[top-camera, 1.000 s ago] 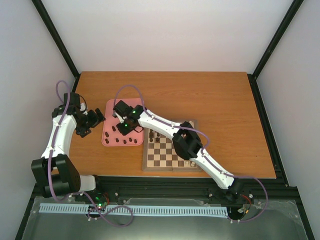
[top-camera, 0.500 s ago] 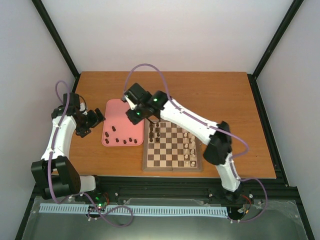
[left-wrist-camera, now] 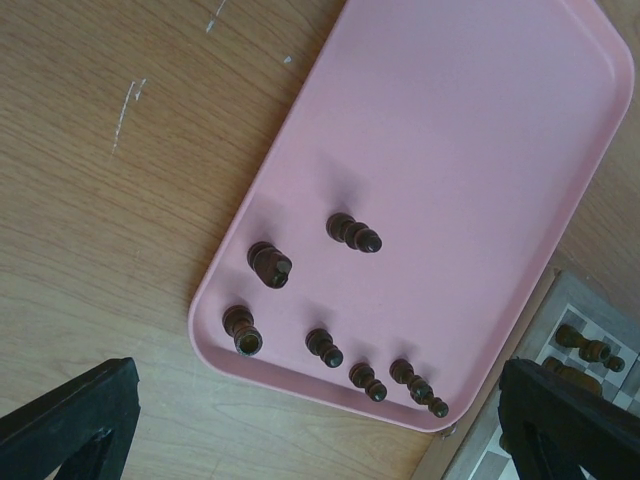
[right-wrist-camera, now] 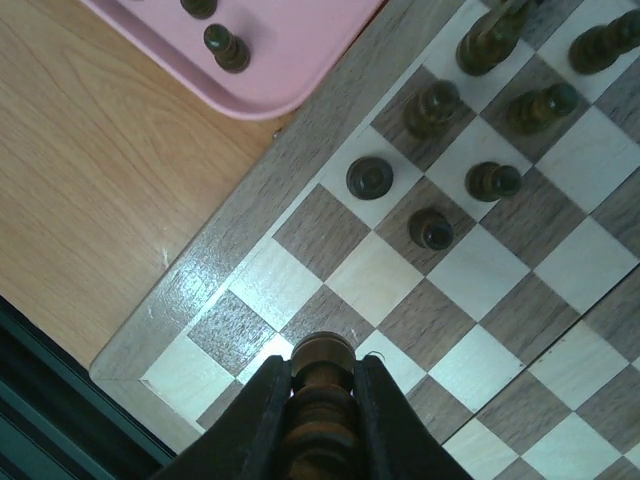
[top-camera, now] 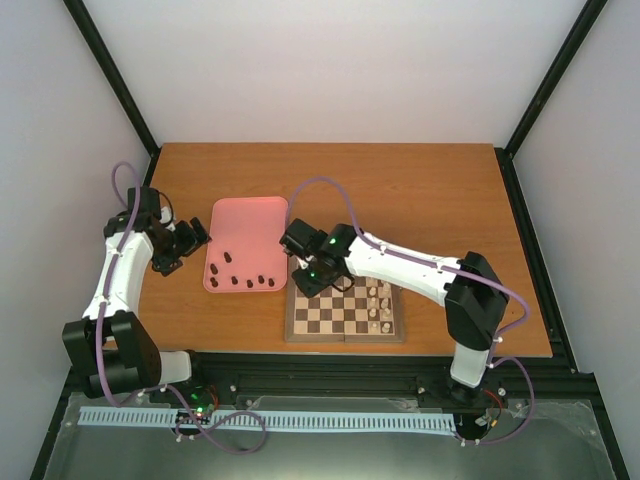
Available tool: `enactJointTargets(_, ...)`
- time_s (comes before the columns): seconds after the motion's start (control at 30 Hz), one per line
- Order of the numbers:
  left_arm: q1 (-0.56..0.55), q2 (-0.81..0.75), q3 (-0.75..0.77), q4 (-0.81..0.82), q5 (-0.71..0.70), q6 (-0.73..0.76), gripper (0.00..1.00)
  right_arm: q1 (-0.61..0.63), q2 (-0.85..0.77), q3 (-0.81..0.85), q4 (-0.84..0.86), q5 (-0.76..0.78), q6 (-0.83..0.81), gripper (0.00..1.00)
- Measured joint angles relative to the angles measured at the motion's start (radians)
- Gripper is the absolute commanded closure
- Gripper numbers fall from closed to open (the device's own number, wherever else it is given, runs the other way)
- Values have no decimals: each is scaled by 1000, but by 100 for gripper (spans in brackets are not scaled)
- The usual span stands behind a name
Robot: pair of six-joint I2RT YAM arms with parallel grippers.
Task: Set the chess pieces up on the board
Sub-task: Place the chess piece on the chessboard.
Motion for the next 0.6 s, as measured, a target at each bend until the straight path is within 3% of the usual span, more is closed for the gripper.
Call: enactJointTargets(0.6, 0, 1, -4, 0, -1, 0, 0, 41, 60, -50, 90, -5, 39, 97)
